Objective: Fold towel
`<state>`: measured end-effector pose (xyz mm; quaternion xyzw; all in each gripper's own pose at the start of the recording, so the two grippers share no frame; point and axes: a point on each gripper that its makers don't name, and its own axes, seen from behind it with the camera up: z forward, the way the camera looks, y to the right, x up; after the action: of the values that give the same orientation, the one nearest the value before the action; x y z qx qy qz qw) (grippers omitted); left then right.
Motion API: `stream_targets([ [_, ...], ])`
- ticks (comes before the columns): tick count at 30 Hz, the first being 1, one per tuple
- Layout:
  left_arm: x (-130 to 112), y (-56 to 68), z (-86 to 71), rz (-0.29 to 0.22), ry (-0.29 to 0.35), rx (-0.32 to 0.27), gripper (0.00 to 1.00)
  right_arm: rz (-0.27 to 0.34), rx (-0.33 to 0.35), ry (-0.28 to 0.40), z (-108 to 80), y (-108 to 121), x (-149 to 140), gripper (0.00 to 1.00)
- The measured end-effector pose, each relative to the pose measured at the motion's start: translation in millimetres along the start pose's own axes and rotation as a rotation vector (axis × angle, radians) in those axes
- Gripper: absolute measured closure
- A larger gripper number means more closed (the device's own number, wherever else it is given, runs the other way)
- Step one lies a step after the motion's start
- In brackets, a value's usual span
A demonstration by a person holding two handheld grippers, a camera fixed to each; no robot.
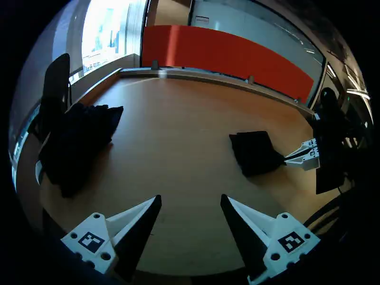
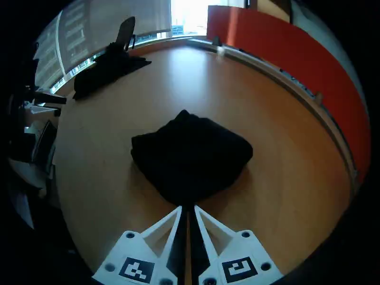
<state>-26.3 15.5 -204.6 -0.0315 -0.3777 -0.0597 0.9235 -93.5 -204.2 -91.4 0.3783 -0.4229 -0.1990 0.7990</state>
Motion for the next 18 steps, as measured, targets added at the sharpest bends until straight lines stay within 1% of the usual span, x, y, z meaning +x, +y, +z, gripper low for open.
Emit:
stream_targets([
  [6,7,-1.0,1.5,0.01,0.014,-0.006,0.08,-0.035,-0.027,0.052,-14.1,12,43,0.97],
  [11,16,-3.7,2.2,0.017,0.033,-0.006,0.08,-0.066,-0.032,0.117,-27.3,17,85,0.97],
  [18,31,-7.2,0.5,0.019,0.063,-0.007,0.08,-0.099,-0.052,0.202,-50.3,26,135,0.97],
])
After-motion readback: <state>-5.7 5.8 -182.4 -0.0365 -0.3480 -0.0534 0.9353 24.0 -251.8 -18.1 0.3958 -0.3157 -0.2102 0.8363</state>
